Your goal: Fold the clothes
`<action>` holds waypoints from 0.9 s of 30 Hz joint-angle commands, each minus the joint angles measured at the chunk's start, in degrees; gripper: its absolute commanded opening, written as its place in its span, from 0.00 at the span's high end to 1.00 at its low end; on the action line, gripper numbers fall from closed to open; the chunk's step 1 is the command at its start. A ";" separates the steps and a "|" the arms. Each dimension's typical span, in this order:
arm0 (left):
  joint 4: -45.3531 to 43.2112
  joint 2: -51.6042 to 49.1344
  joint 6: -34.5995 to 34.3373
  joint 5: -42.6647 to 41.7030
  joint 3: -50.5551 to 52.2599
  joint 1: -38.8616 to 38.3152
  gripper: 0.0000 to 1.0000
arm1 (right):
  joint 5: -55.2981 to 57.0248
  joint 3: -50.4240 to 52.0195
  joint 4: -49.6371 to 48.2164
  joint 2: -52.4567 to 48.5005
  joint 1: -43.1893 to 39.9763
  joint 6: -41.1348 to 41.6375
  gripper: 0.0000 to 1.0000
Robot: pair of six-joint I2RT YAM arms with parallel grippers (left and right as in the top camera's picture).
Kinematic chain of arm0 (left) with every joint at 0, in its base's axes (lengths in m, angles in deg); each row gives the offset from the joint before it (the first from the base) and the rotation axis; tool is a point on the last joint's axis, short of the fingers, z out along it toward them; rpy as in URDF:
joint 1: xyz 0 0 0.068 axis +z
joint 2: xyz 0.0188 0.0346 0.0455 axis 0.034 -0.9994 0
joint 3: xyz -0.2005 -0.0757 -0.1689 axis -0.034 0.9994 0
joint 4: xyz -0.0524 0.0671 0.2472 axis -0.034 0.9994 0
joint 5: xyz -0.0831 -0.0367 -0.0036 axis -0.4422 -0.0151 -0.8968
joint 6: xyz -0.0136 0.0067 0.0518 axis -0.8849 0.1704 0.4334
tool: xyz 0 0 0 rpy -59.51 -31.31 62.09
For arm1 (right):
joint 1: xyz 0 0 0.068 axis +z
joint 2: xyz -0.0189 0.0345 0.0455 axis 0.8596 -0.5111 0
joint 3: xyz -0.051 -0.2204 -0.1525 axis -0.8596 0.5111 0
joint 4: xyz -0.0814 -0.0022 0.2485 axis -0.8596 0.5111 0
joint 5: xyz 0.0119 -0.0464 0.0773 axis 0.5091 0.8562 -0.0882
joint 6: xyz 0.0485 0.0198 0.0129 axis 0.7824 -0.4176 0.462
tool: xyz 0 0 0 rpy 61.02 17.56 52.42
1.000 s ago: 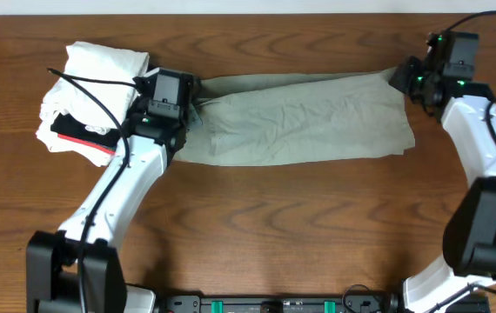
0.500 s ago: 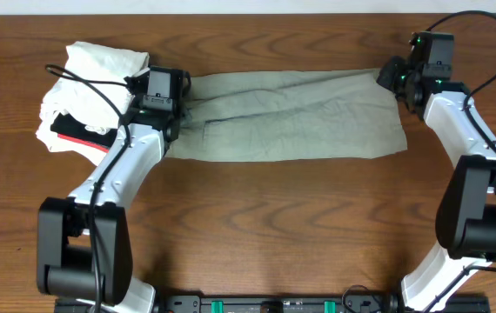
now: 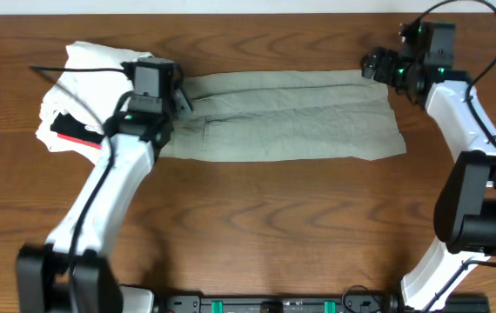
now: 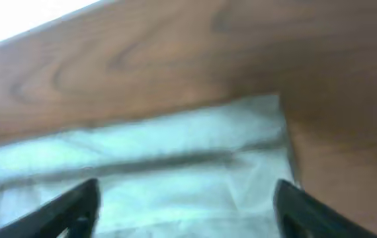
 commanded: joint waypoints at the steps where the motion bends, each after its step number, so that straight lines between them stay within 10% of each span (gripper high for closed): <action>1: 4.72 2.67 1.09 -5.86 -1.49 0.17 0.74 | -3.15 -3.50 8.15 1.62 2.08 -4.59 0.52; 3: 9.14 2.64 0.59 -8.22 -1.46 0.17 0.94 | -1.84 -3.41 12.76 1.62 2.69 -4.57 0.99; 27: 11.76 -7.30 -0.13 -8.26 -0.24 -4.09 0.94 | 10.71 20.74 -3.39 -1.95 3.80 -4.85 0.99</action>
